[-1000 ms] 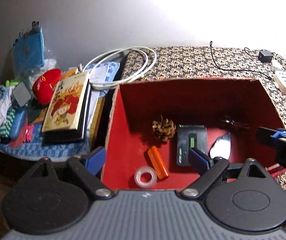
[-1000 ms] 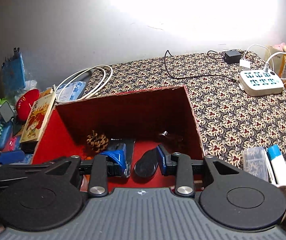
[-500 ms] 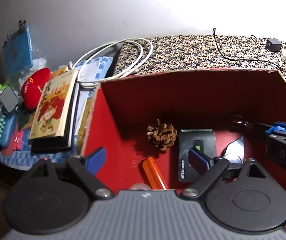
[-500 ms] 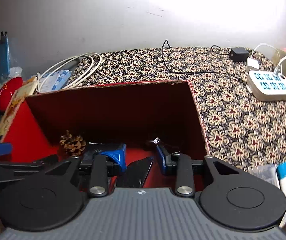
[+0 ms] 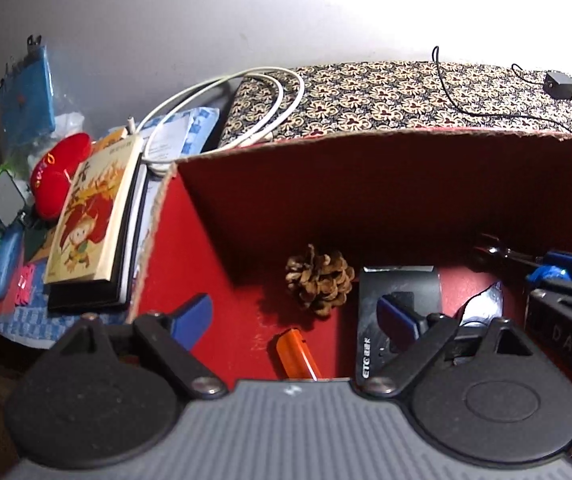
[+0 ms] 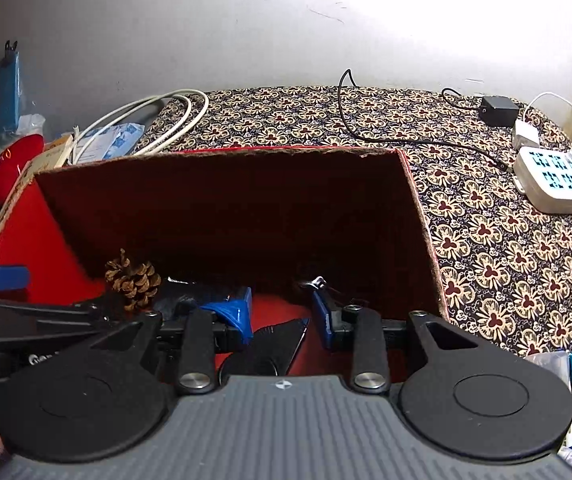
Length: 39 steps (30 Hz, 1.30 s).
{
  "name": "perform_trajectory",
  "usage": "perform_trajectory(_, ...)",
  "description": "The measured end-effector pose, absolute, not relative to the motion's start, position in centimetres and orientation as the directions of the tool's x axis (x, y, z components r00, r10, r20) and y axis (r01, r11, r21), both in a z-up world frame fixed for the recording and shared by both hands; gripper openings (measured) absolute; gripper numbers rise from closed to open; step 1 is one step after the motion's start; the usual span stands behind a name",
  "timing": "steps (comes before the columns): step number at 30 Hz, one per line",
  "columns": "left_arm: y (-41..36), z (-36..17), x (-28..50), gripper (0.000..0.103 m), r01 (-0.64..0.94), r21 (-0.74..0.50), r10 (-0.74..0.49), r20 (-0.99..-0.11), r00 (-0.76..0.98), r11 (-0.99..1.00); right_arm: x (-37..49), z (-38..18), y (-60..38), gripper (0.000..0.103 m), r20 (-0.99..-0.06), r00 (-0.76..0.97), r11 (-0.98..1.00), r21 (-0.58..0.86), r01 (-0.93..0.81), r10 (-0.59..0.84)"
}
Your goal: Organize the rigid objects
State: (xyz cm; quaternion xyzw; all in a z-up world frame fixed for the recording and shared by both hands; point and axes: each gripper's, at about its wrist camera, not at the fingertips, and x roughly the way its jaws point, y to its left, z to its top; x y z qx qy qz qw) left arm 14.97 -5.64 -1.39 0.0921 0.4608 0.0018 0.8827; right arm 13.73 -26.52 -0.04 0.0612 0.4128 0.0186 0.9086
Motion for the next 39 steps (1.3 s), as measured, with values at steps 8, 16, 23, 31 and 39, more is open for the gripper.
perform_trajectory(8, -5.49, -1.53, 14.98, 0.092, 0.080, 0.154, 0.083, -0.825, 0.559, 0.985, 14.00, -0.27, -26.81, 0.016, -0.759, 0.642, 0.989, 0.147, 0.005, 0.109)
perform_trajectory(16, -5.46, -1.45, 15.04, 0.092, 0.075, 0.153, 0.085, -0.825, 0.559, 0.985, 14.37, -0.50, -26.99, 0.015, -0.771, 0.620, 0.985, 0.171, -0.013, 0.142)
perform_trajectory(23, -5.42, -1.44, 15.07, 0.092, 0.071, 0.154, 0.089, -0.824, 0.559, 0.985, 14.30, -0.51, -27.02, 0.014, -0.768, 0.625, 0.985, 0.173, -0.011, 0.142)
perform_trajectory(31, -5.45, -1.45, 15.08, 0.092, 0.068, 0.156, 0.091, -0.823, 0.561, 0.985, 14.38, -0.53, -27.08, 0.013, -0.768, 0.625, 0.985, 0.170, -0.010, 0.138)
perform_trajectory(39, -5.50, -1.48, 15.09, 0.092, 0.074, 0.160, 0.092, -0.822, 0.561, 0.984, 14.45, -0.54, -27.22, 0.012, -0.768, 0.625, 0.986, 0.169, -0.010, 0.138)
